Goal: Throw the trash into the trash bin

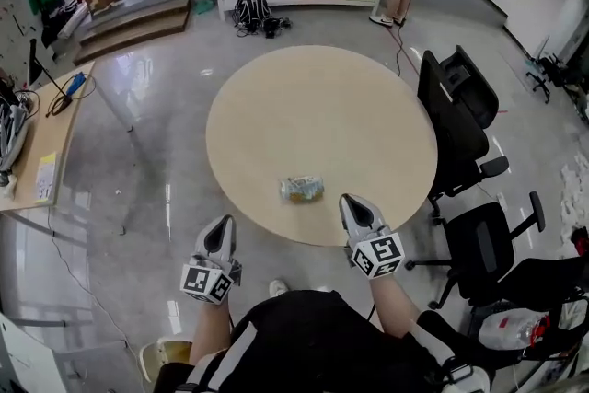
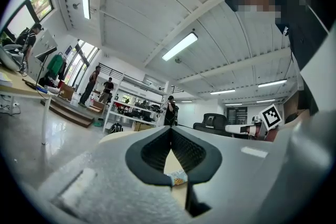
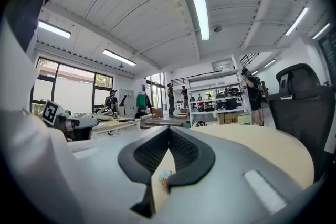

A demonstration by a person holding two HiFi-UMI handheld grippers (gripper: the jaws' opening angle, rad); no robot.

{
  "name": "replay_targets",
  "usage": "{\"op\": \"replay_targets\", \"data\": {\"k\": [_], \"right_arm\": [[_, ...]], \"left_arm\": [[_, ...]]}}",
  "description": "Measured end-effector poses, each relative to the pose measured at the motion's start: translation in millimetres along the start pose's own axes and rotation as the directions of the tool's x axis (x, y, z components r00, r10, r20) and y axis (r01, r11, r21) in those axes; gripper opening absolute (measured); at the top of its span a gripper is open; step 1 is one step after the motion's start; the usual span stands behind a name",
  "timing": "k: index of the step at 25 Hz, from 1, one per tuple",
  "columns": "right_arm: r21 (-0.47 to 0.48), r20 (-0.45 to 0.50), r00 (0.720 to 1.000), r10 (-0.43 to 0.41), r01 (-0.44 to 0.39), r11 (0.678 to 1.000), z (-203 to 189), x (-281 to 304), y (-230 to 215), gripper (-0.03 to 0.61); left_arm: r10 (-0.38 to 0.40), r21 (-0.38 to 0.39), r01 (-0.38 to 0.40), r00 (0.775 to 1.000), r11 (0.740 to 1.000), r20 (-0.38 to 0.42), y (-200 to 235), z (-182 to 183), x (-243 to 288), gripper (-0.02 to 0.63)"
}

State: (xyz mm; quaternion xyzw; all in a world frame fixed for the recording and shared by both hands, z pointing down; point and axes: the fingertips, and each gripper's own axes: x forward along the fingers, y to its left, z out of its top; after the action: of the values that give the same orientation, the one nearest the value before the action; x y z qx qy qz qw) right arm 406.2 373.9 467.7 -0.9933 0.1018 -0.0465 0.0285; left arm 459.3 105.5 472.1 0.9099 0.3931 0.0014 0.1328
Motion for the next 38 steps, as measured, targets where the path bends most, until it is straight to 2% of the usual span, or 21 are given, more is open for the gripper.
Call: {"op": "replay_targets", "data": {"k": [4, 7, 12, 15, 17, 20, 22, 23, 27, 29, 32, 34, 38], "right_arm": [[-0.033, -0.037, 0.999, 0.032, -0.033, 0.999, -8.3, 22.9, 13.1, 0.006], [-0.073, -0.096, 0.992, 0.077, -0.085, 0.994, -18.5, 35.9, 19.0, 0.066], [-0.098, -0.133, 0.983, 0.125, -0.138, 0.986, -27.8, 66.1, 15.0, 0.073], [-0.142, -0.204, 0.963, 0.175, -0.206, 0.968, -42.1, 87.0, 7.6, 0.075], [-0.165, -0.276, 0.937, 0.215, -0.267, 0.949, -58.4, 96.8, 5.9, 0.091], [-0.19, -0.385, 0.881, 0.274, -0.366, 0.911, -86.3, 111.2, 7.8, 0.142], [-0.204, -0.458, 0.835, 0.306, -0.434, 0.878, -106.1, 120.9, 10.3, 0.183], [-0.203, -0.501, 0.802, 0.324, -0.473, 0.857, -118.4, 124.1, 13.1, 0.213], [-0.176, -0.674, 0.644, 0.362, -0.616, 0.768, -170.6, 130.6, 18.2, 0.351], [-0.174, -0.744, 0.572, 0.347, -0.666, 0.725, -192.3, 135.9, 15.0, 0.398], [-0.168, -0.822, 0.474, 0.314, -0.731, 0.662, -222.2, 142.0, 11.9, 0.436], [-0.149, -0.85, 0.427, 0.309, -0.757, 0.636, -236.6, 146.1, 12.9, 0.448], [-0.104, -0.888, 0.353, 0.295, -0.779, 0.618, -256.8, 155.0, 15.4, 0.462]], "left_arm": [[0.024, -0.008, -0.024, 1.0, 1.0, -0.011, 21.7, -5.9, -3.9, 0.0], [0.028, -0.016, -0.029, 0.999, 0.999, -0.023, 24.0, -7.6, -3.0, 0.0], [0.031, -0.011, -0.032, 0.999, 0.999, -0.03, 33.0, -11.1, 8.7, 0.0], [0.037, 0.0, -0.037, 0.999, 0.999, -0.039, 29.4, -11.6, 22.6, 0.0], [0.048, -0.005, -0.048, 0.997, 0.999, -0.052, 24.4, -12.8, 28.8, 0.0], [0.062, -0.017, -0.064, 0.995, 0.998, -0.074, 22.0, -17.4, 36.5, 0.0], [0.068, -0.027, -0.07, 0.994, 0.997, -0.083, 23.6, -22.9, 42.6, 0.0], [0.074, -0.031, -0.077, 0.993, 0.997, -0.09, 23.7, -26.1, 43.5, 0.0], [0.101, -0.047, -0.107, 0.988, 0.993, -0.118, 17.3, -37.7, 43.7, 0.0], [0.11, -0.053, -0.118, 0.986, 0.992, -0.128, 16.8, -42.0, 44.3, 0.0], [0.134, -0.059, -0.144, 0.98, 0.988, -0.145, 20.6, -46.5, 37.9, 0.0], [0.156, -0.061, -0.167, 0.976, 0.984, -0.155, 24.4, -48.6, 31.9, 0.0], [0.193, -0.069, -0.207, 0.967, 0.976, -0.165, 31.4, -51.1, 21.1, 0.0]]}}
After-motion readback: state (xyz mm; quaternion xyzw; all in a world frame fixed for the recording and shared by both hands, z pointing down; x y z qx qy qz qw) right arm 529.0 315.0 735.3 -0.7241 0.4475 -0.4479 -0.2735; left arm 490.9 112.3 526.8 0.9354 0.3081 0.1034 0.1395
